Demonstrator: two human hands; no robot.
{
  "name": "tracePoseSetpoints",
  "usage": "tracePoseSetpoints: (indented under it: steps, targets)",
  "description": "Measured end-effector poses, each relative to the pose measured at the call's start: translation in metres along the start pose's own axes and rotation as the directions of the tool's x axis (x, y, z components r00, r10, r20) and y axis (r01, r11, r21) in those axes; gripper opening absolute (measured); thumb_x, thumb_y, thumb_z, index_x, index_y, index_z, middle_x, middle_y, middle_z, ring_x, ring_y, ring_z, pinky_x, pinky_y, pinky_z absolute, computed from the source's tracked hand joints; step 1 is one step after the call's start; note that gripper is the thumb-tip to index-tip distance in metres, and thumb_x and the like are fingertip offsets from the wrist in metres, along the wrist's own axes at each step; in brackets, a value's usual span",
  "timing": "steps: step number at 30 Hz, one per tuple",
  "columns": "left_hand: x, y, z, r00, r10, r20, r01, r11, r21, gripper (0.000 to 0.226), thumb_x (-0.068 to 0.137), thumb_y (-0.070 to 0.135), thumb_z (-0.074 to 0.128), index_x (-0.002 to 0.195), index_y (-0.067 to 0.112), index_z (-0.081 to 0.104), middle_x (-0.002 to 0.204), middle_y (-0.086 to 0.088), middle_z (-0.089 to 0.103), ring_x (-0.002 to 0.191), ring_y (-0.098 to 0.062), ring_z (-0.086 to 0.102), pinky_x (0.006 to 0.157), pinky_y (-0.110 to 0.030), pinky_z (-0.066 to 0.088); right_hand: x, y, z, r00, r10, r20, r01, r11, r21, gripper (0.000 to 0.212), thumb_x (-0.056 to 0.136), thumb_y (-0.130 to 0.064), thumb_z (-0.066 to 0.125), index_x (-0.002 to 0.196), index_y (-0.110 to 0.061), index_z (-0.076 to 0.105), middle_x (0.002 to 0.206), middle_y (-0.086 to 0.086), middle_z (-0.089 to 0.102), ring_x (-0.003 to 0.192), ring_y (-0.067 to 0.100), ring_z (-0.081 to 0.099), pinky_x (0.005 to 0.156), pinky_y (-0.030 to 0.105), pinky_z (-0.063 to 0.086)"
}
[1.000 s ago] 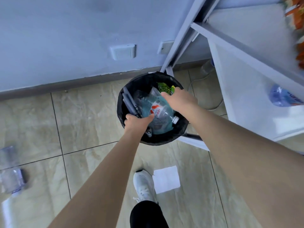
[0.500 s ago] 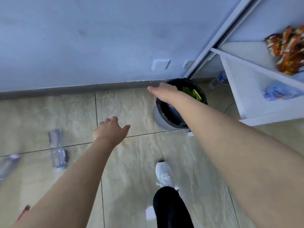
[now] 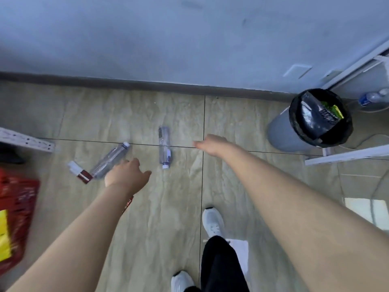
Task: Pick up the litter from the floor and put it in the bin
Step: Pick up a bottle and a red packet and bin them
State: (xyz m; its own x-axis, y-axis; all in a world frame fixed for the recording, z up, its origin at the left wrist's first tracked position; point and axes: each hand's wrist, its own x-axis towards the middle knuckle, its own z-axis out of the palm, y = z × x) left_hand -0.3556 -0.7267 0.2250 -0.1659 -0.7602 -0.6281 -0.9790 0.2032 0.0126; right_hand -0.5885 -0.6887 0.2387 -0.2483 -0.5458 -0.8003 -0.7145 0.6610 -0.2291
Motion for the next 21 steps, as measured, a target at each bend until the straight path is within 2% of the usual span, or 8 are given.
tracePoseSetpoints:
  steps: [2,5,7,8,12,14,18,21]
  targets:
    - [0.011,-0.006,0.006,0.999,-0.017,0.034,0.018,1.000,-0.017,0.052,0.088,0.048,0.047,0.128,0.015,0.051,0.132,-0.007,0.055,0.125,-0.028,0.048,0.094,-0.040,0.046,0.011,-0.009,0.020,0.999,0.019,0.040,-0.020,0.999,0.029,0.058,0.097,-0.049,0.034,0.130,-0.004,0.048,0.134,0.015,0.053,0.123,0.032,0.048,0.097,0.032,0.034]
    - [0.038,-0.019,0.023,0.994,-0.046,0.097,0.049,0.998,-0.035,0.049,0.089,0.043,0.046,0.129,0.016,0.049,0.131,-0.006,0.054,0.123,-0.028,0.049,0.092,-0.040,0.046,0.042,-0.024,0.045,0.995,0.057,0.086,-0.067,0.991,0.118,0.054,0.092,-0.054,0.039,0.116,-0.009,0.054,0.118,0.014,0.059,0.117,0.031,0.051,0.080,0.030,0.037]
    - [0.060,-0.031,0.042,0.989,-0.064,0.132,0.067,0.998,-0.019,0.049,0.088,0.041,0.047,0.130,0.016,0.048,0.133,-0.007,0.052,0.124,-0.028,0.047,0.092,-0.040,0.044,0.067,-0.034,0.060,0.993,0.055,0.105,-0.068,0.990,0.124,0.046,0.092,-0.053,0.039,0.104,-0.011,0.054,0.106,0.012,0.058,0.116,0.031,0.052,0.076,0.028,0.034]
    - [0.074,-0.039,0.053,0.986,-0.077,0.145,0.080,0.997,-0.010,0.048,0.088,0.041,0.047,0.130,0.016,0.048,0.133,-0.007,0.052,0.124,-0.028,0.046,0.091,-0.040,0.043,0.084,-0.041,0.068,0.992,0.055,0.109,-0.068,0.990,0.121,0.045,0.093,-0.052,0.039,0.106,-0.011,0.053,0.105,0.011,0.057,0.117,0.031,0.051,0.077,0.028,0.032]
    - [0.132,-0.079,0.116,0.974,-0.122,0.193,0.126,0.992,-0.011,0.048,0.088,0.037,0.049,0.129,0.013,0.047,0.131,-0.010,0.053,0.122,-0.030,0.047,0.095,-0.040,0.041,0.156,-0.065,0.119,0.994,0.071,0.087,-0.084,0.985,0.151,0.049,0.089,-0.048,0.046,0.120,-0.011,0.052,0.109,0.010,0.057,0.116,0.031,0.050,0.076,0.028,0.030]
    - [0.159,-0.102,0.159,0.967,-0.147,0.210,0.154,0.988,-0.015,0.047,0.087,0.036,0.051,0.127,0.012,0.047,0.130,-0.011,0.052,0.122,-0.030,0.046,0.095,-0.039,0.040,0.198,-0.074,0.153,0.994,0.105,0.042,-0.111,0.975,0.193,0.058,0.086,-0.049,0.049,0.130,-0.012,0.046,0.123,0.009,0.055,0.120,0.031,0.048,0.077,0.029,0.032]
    - [0.189,-0.148,0.254,0.953,-0.184,0.240,0.181,0.983,0.034,0.045,0.089,0.042,0.049,0.122,0.011,0.047,0.127,-0.011,0.051,0.121,-0.029,0.047,0.091,-0.038,0.041,0.274,-0.081,0.217,0.966,0.241,-0.097,-0.202,0.931,0.304,0.079,0.080,-0.057,0.057,0.137,-0.007,0.033,0.139,0.011,0.043,0.130,0.029,0.040,0.095,0.034,0.037]
    - [0.200,-0.172,0.315,0.956,-0.171,0.237,0.169,0.985,0.027,0.043,0.088,0.037,0.052,0.122,0.011,0.046,0.124,-0.010,0.051,0.119,-0.028,0.048,0.090,-0.037,0.041,0.318,-0.079,0.254,0.942,0.298,-0.154,-0.225,0.902,0.367,0.088,0.076,-0.058,0.063,0.139,-0.007,0.029,0.140,0.011,0.040,0.131,0.029,0.039,0.100,0.035,0.037]
